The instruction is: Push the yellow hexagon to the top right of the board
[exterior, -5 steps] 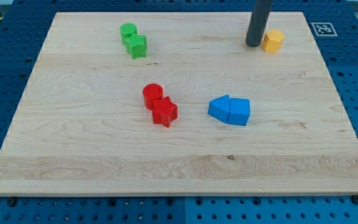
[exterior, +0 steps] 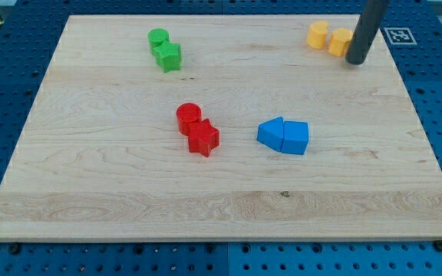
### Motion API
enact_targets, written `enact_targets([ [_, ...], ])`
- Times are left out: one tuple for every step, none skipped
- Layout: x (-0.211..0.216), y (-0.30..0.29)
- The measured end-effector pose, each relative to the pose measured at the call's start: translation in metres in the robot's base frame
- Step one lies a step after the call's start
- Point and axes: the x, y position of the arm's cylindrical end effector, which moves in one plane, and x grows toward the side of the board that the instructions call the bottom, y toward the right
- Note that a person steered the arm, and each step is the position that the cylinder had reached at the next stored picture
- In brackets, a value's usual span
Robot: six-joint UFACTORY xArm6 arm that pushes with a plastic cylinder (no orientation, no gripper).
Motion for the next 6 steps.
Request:
enact_targets([
  [0.001, -0.045],
  [-0.027, -0.05],
  [-0.043, -0.046],
  [-0.049, -0.026],
  [-0.052, -0.002],
  [-0.052, -0.018],
])
